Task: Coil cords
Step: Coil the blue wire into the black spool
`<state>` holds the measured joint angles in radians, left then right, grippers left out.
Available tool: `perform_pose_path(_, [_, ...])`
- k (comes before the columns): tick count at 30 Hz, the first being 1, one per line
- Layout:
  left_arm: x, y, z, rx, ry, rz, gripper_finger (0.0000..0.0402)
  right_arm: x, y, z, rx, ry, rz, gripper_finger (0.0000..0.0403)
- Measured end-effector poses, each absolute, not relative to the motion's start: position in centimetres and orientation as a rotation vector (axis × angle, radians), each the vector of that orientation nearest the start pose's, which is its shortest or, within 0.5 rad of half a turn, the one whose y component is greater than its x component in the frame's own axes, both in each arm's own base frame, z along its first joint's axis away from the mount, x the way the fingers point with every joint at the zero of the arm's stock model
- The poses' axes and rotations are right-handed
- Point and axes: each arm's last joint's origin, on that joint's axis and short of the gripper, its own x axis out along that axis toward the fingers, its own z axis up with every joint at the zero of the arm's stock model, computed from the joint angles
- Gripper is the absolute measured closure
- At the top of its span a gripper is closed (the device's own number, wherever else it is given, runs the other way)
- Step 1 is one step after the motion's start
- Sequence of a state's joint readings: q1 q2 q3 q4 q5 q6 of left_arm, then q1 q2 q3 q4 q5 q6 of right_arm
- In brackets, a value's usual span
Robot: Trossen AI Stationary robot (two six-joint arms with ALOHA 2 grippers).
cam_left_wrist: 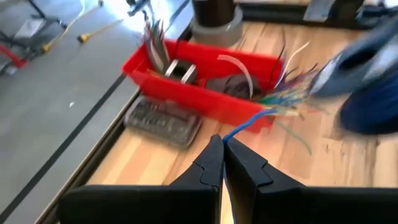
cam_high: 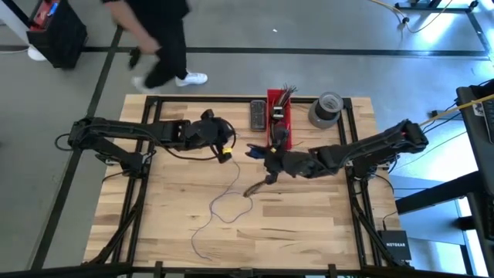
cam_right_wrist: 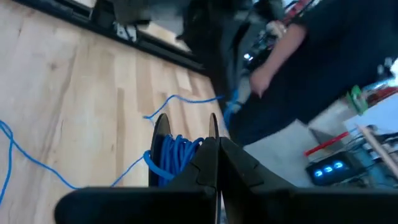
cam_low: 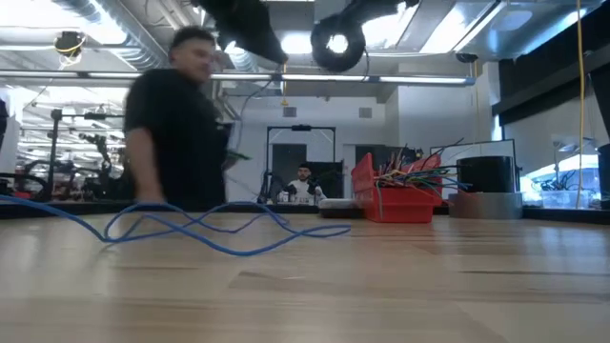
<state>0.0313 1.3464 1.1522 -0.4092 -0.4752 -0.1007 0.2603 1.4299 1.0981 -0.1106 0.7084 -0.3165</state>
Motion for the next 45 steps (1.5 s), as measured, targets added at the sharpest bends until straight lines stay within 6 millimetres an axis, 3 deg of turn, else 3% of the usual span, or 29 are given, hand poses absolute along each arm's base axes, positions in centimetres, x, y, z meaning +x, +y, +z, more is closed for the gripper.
perform_pose_path(5, [29.0,1.9,32.0,0.04,0.562,0.51,0.0396,30.6,6.2,30.6,-0.535,0.474,-0.437,0.0395])
perform_pose_path(14, [29.3,0.7,32.2,0.046,0.529,0.47,0.0396,32.1,4.0,28.9,-0.512,0.538,-0.447,0.0395])
perform_pose_path(18, [29.3,0.7,32.3,0.044,0.521,0.466,0.0396,32.6,4.0,28.1,-0.511,0.557,-0.46,0.0395])
perform_pose_path(27, [29.9,-0.9,32.9,0.034,0.437,0.367,0.0396,34.4,1.7,27.2,-0.428,0.509,-0.479,0.0395])
perform_pose_path(38, [32.1,-2.2,30.5,0.065,0.489,0.335,0.0396,35.3,1.9,29.3,-0.331,0.266,-0.429,0.0395])
perform_pose_path(45, [32.9,-2.2,29.2,0.086,0.532,0.339,0.0396,34.4,2.0,31.5,-0.297,0.153,-0.398,0.0395])
